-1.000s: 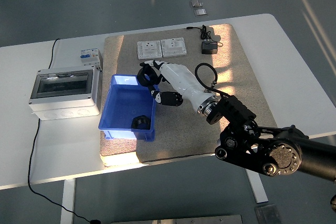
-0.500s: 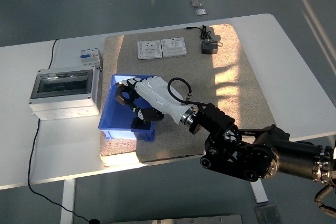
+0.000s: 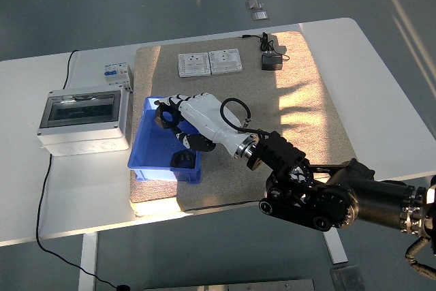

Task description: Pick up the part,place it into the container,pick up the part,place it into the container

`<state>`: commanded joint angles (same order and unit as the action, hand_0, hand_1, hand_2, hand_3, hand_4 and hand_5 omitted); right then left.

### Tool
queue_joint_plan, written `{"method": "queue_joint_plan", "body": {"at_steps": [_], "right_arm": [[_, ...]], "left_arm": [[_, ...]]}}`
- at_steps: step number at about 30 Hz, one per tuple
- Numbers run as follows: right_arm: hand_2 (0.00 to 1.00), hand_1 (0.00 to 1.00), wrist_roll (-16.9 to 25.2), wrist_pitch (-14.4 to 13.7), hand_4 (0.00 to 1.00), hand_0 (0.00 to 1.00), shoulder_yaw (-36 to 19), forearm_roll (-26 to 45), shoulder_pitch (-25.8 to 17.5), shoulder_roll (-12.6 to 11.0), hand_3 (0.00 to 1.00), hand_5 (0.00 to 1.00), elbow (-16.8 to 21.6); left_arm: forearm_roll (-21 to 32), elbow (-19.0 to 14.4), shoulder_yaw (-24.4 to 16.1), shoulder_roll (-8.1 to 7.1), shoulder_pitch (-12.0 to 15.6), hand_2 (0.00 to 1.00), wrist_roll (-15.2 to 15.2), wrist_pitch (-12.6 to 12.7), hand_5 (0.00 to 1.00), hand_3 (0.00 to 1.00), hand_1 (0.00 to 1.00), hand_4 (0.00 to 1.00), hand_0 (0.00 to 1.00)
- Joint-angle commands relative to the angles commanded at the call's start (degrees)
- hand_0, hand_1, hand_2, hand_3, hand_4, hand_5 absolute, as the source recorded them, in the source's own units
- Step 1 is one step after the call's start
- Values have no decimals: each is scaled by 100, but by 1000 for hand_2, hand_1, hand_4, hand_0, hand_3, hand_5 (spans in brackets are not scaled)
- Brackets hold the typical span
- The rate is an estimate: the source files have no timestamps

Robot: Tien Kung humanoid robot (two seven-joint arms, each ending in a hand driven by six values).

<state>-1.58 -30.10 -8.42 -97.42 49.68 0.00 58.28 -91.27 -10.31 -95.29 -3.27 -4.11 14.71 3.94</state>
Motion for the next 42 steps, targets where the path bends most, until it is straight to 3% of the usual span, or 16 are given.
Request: {"method": "queue_joint_plan", "body": {"at_steps": [1, 2, 7, 8, 13, 14, 17, 19, 20, 25, 26, 37, 42], "right_arm": [[401, 506, -76, 117, 426, 517, -16, -76, -7, 0, 421, 2, 2], [600, 583, -144, 236, 453, 629, -31, -143, -14, 0, 579, 2, 9], [600, 583, -425, 869, 453, 629, -94, -408, -38, 0, 579, 2, 110], [737, 746, -506, 1008, 519, 730, -110, -483, -43, 0, 686, 2, 158], [737, 746, -1009, 1593, 519, 730, -157, -918, -42, 0, 686, 2, 417], [802, 820, -1077, 1692, 525, 856, -164, -969, -41, 0, 774, 13, 457], [802, 820, -1208, 1899, 525, 856, -176, -1078, -36, 0, 774, 13, 561], [802, 820, -1235, 1937, 525, 856, -191, -1119, -36, 0, 774, 13, 601], [858, 876, -1240, 1941, 513, 953, -198, -1129, -36, 0, 839, 122, 610], [858, 876, -1263, 1919, 513, 953, -247, -1179, -47, 0, 839, 122, 655], [873, 880, -1263, 1907, 523, 974, -255, -1185, -50, 0, 885, 181, 659], [885, 894, -1263, 1811, 548, 981, -331, -1190, -76, -4, 898, 203, 675], [904, 907, -1196, 1540, 575, 989, -334, -1126, -65, -30, 926, 223, 657]], "left_arm": [[-2, 0, -3, 0, 0, 719, 0, 0, 621, 571, 691, 463, 690], [-4, 0, -4, 0, 0, 720, 1, -1, 622, 571, 693, 464, 690], [8, 0, -4, -5, 4, 720, -1, 6, 622, 571, 693, 464, 690], [15, 0, -1, -6, 6, 721, -4, 8, 621, 571, 692, 465, 691], [63, 0, 28, 1, 16, 721, -13, 34, 621, 571, 692, 465, 691], [65, 0, 29, 2, 15, 720, -13, 37, 618, 571, 692, 466, 691], [75, 0, 29, 0, 14, 720, -14, 44, 618, 571, 692, 466, 691], [80, 0, 28, -2, 14, 720, -15, 48, 618, 571, 692, 466, 691], [81, 0, 27, -3, 14, 721, -16, 50, 616, 573, 692, 467, 691], [72, 0, 14, -12, 12, 721, -21, 50, 616, 573, 692, 467, 691], [65, 0, 8, -14, 12, 721, -22, 50, 614, 573, 691, 469, 691], [134, 0, 25, -39, 3, 721, -41, 71, 611, 573, 690, 469, 691], [193, 0, 70, -38, -12, 720, -45, 75, 609, 570, 690, 468, 690]]}}
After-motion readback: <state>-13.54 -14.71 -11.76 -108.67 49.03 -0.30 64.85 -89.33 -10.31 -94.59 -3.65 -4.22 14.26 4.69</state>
